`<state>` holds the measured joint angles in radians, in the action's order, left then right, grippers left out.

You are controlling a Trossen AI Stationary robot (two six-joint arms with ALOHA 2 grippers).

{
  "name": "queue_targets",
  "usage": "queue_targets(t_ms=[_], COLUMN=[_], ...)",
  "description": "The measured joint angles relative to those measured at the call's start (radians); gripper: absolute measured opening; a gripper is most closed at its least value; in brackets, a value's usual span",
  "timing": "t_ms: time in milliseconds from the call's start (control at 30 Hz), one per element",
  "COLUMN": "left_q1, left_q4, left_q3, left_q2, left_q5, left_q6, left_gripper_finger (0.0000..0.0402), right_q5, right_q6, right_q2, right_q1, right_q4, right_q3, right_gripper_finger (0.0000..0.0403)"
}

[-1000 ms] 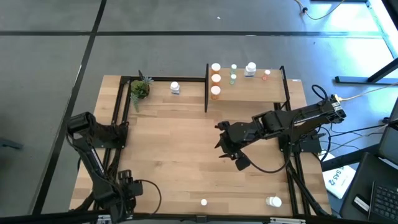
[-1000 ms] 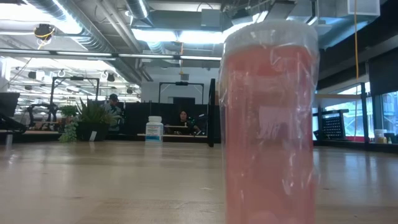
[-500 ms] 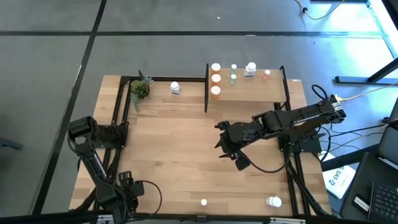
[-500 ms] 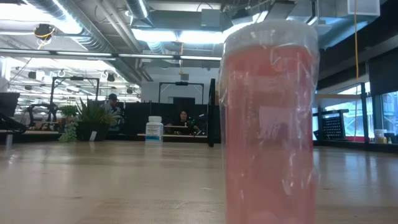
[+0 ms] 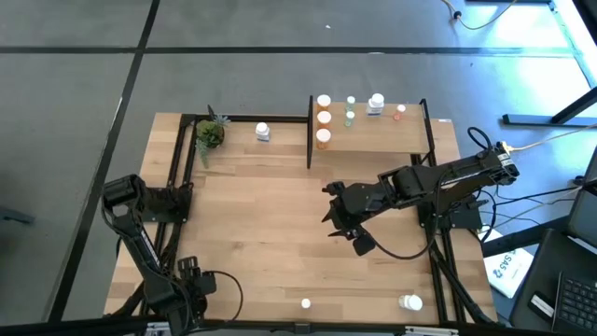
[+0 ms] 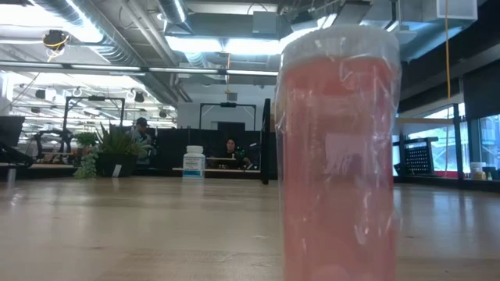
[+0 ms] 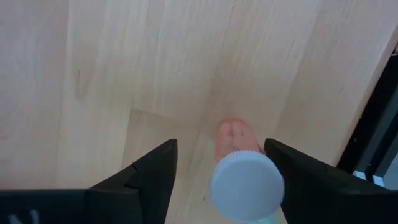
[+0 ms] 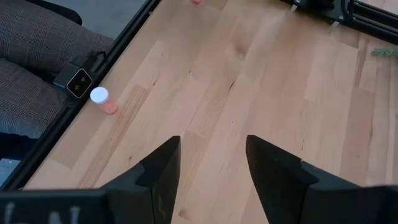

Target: Pick and place medicine bottles onto shelf by color

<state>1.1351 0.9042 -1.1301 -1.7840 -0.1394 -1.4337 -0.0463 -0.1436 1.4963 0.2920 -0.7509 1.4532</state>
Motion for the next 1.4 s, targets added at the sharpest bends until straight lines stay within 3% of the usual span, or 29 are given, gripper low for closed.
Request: queue_targets(t_ms=[567,967,1233,1400], left_q1=[-0.025,-0.158,-0.316,-0.431], left_q4=[0.0,0.113,0.168,0.154], left_q3=[0.0,-0.087,-0.175,-0.224], left_q2=[0.0,0.0,0.0,0.0], left_q5=[0.005,-0.011,-0.054,-0.075], left_q6=[-0.023,0.123,0.377,0.551], left_gripper_finger=[0.0086,0.0087,0.0087,0.0087], right_q5=[0.0,0.001,0.009,0.094], right_q6=[0.004,0.009,0.009,0.034], right_q2=[-0.003,-0.096,-0.159,-0.191], right_q1=[0.0,0.0,0.0,0.0], right_q4=[-0.002,-0.037,-0.092,-0.119], right_q3=[0.0,0.001,0.001,0.001], right_gripper_finger=[0.0185,0.0185,0.0185,0.0185])
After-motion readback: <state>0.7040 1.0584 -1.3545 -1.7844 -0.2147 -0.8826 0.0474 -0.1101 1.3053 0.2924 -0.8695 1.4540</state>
